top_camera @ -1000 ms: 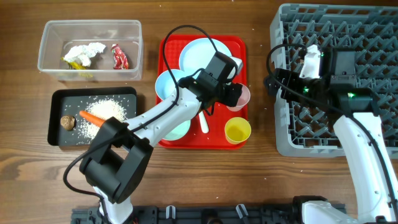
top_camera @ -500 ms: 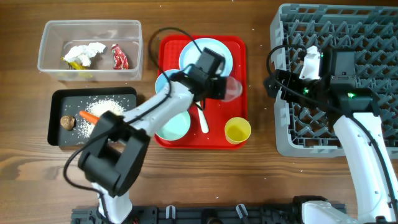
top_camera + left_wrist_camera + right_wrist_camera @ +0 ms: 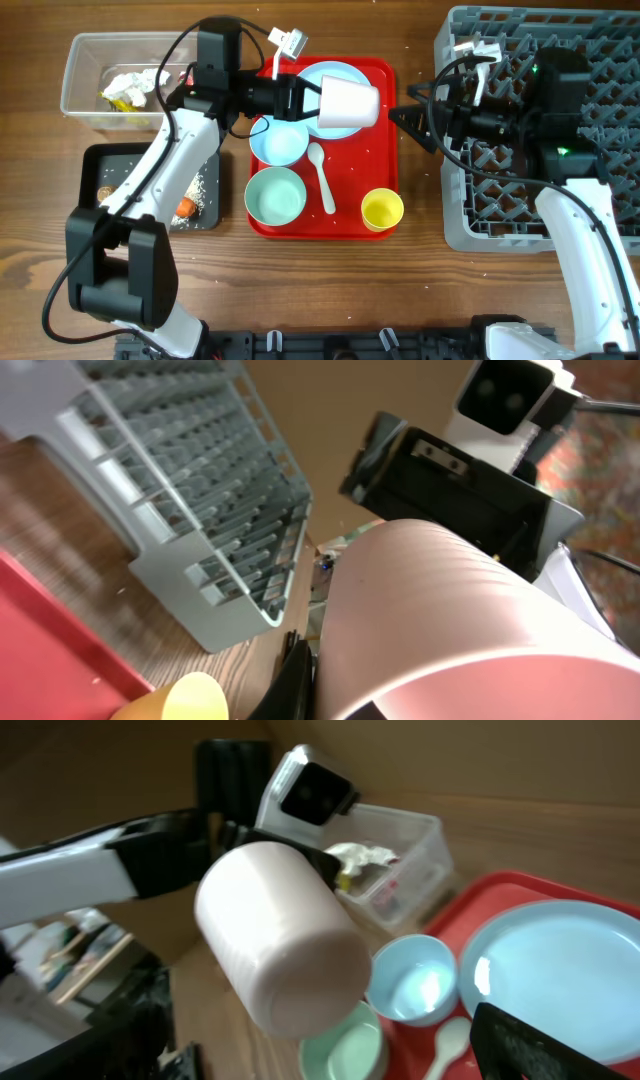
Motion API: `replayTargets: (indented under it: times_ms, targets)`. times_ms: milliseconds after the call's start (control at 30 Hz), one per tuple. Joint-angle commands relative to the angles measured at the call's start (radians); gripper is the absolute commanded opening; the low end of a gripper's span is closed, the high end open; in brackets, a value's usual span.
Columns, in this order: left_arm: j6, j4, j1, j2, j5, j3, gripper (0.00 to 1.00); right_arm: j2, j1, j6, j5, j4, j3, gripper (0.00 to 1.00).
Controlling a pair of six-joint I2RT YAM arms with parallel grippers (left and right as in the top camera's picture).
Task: Sort waste into correct bins and load items into the dishwasher rack
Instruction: 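Grasp the pink cup with right gripper and release left gripper, then place the pink cup upside down in the dish rack with right gripper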
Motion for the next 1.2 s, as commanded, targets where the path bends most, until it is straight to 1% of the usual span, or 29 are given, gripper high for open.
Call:
replayTargets:
  times_ms: [0,167,233,267,333,400,433,667,767,900,1000,1033,1067,1100,1167]
  targets:
    - [0.027,0.03,-0.035,-0.012,0.078,0.005,0.04,0.05,-0.002,-0.006,-0.134,0.018,0.014,1.0]
    - [0.024,0.069,-0.054,-0.012,0.077,0.005,0.04,0.08,0.044,-0.005,-0.154,0.042,0.014,0.99]
    - [0.025,0.069,-0.054,-0.012,0.077,0.005,0.04,0.08,0.063,0.002,-0.154,0.048,0.014,0.88]
    - [0.024,0.069,-0.054,-0.012,0.07,0.005,0.04,0.08,0.071,0.006,-0.154,0.047,0.014,0.85]
    - [0.024,0.069,-0.054,-0.012,0.056,0.005,0.04,0.08,0.086,0.018,-0.154,0.051,0.014,0.84]
    - [0.024,0.069,-0.054,-0.012,0.055,0.005,0.04,0.08,0.097,0.021,-0.154,0.064,0.014,0.81]
    - [0.024,0.069,-0.054,-0.012,0.055,0.005,0.04,0.08,0.106,0.044,-0.153,0.088,0.014,0.78]
    - [0.024,0.069,-0.059,-0.012,0.055,0.005,0.04,0.08,0.132,0.067,-0.154,0.107,0.014,0.76]
    - [0.024,0.069,-0.067,-0.012,0.055,0.005,0.04,0.082,0.14,0.07,-0.153,0.107,0.014,0.71]
    - [0.024,0.073,-0.067,-0.012,0.055,0.005,0.04,0.1,0.154,0.071,-0.154,0.099,0.014,0.69]
    - [0.024,0.076,-0.067,-0.012,0.055,0.005,0.04,0.105,0.155,0.073,-0.156,0.09,0.014,0.63]
    - [0.024,0.081,-0.067,-0.012,0.054,0.005,0.04,0.105,0.155,0.073,-0.158,0.087,0.014,0.64]
    - [0.024,0.091,-0.067,-0.012,0.054,0.005,0.04,0.105,0.155,0.073,-0.159,0.084,0.014,0.7]
    - [0.02,0.104,-0.067,-0.012,0.055,0.005,0.04,0.105,0.155,0.074,-0.165,0.084,0.014,0.79]
    - [0.02,0.107,-0.067,-0.012,0.054,0.005,0.04,0.105,0.155,0.073,-0.19,0.084,0.014,0.82]
